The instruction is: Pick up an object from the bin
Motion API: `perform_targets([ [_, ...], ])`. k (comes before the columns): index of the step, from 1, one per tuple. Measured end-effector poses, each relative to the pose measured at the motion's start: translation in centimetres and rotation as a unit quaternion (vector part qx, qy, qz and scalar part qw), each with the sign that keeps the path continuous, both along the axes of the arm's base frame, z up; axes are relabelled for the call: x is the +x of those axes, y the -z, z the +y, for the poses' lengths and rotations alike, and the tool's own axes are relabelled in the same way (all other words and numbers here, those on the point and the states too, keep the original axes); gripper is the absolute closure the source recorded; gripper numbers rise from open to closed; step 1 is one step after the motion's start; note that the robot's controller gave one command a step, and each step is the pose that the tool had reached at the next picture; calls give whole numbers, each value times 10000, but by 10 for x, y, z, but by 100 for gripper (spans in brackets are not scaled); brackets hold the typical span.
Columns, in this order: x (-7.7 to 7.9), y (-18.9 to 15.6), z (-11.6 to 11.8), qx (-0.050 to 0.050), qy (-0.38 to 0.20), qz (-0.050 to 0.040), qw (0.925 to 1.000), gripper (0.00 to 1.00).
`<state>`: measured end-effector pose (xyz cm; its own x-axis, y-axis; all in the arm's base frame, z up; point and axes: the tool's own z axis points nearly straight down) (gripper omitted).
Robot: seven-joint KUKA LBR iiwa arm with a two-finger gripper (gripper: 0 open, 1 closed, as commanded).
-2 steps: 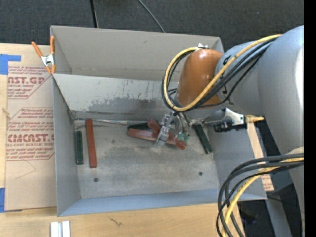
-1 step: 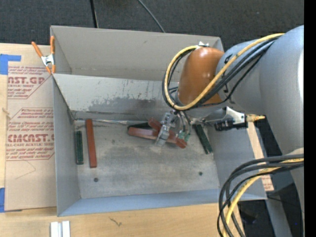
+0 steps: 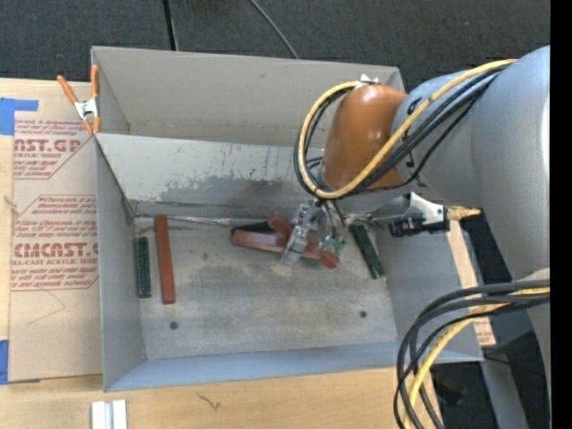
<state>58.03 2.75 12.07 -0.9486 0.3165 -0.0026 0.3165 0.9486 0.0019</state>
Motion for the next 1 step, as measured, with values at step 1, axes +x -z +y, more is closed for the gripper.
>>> perform_targets([
  [1, -1, -4, 0, 0, 1, 17, 10000, 100],
])
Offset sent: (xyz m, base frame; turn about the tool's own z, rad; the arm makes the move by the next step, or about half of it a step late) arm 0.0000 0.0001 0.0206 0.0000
